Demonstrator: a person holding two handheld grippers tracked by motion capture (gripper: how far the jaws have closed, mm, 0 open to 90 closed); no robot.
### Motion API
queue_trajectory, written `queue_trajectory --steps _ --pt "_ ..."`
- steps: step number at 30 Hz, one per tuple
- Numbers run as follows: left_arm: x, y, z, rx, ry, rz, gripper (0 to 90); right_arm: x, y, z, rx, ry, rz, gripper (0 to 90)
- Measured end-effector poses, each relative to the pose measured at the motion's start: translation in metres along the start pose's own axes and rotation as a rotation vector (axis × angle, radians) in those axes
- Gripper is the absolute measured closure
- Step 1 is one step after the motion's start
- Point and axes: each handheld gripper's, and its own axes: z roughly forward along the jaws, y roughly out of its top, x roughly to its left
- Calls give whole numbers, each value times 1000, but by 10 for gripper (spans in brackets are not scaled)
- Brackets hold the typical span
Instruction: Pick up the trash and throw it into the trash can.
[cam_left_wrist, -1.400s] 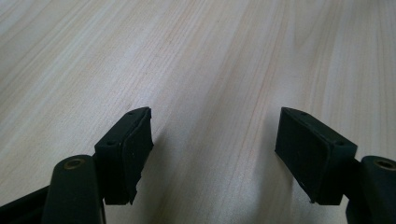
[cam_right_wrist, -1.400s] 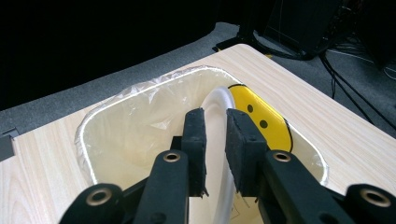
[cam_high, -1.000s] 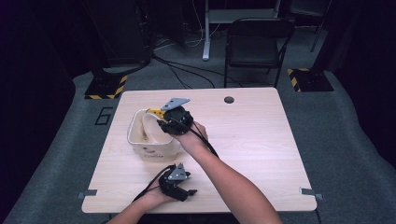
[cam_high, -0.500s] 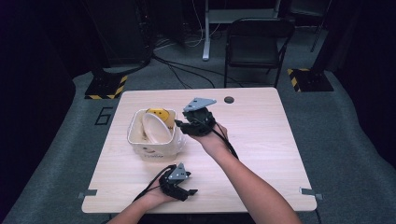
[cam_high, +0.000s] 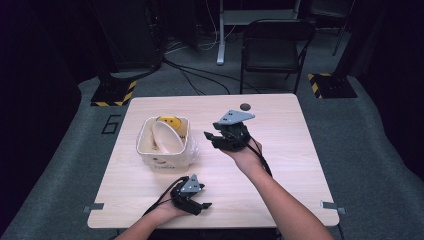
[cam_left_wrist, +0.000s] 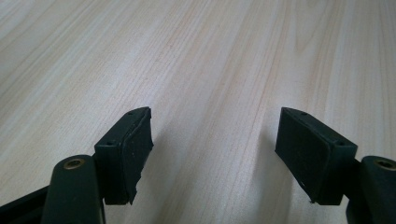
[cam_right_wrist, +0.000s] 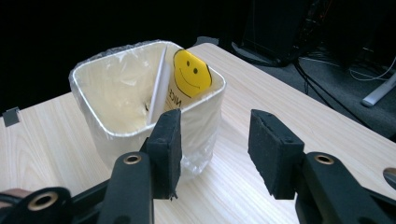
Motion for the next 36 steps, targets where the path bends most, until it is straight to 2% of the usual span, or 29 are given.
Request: queue_trajectory --steps 9,21,36 --pt "0 0 1 -2 -2 -2 265 -5 -21 -10 14 -11 12 525" --pt "0 0 1 -2 -6 -2 264 -10 -50 -20 33 -47 2 520" --pt "0 0 1 -4 -3 -1 265 -24 -95 -29 65 -100 67 521"
